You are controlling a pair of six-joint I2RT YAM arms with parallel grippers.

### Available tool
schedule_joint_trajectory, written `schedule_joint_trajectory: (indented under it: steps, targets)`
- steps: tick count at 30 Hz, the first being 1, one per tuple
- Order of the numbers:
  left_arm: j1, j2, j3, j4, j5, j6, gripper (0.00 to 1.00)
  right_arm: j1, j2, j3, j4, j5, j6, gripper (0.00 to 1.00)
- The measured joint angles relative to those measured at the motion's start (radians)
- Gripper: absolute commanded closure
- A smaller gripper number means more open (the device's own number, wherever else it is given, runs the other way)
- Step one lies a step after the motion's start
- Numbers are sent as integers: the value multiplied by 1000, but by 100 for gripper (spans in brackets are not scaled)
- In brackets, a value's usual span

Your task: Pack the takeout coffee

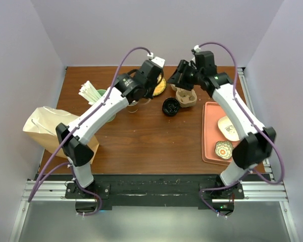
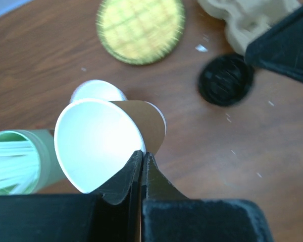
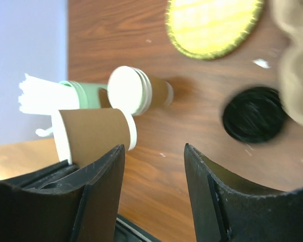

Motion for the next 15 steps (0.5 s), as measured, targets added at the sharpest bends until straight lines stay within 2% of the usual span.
schedule_joint_trajectory:
  steps: [6,11,15]
  targets:
    - [-134,-79,-207,0,62,-18,100,11,-238,-229,-87,131,-46,45]
    - [-161,-82,-388,31,97,-29,100,11,-356,-357,-149,196,-43,45]
    - [-161,-85,-495,79,112,-34,100,11,-420,-382,-168,213,-37,45]
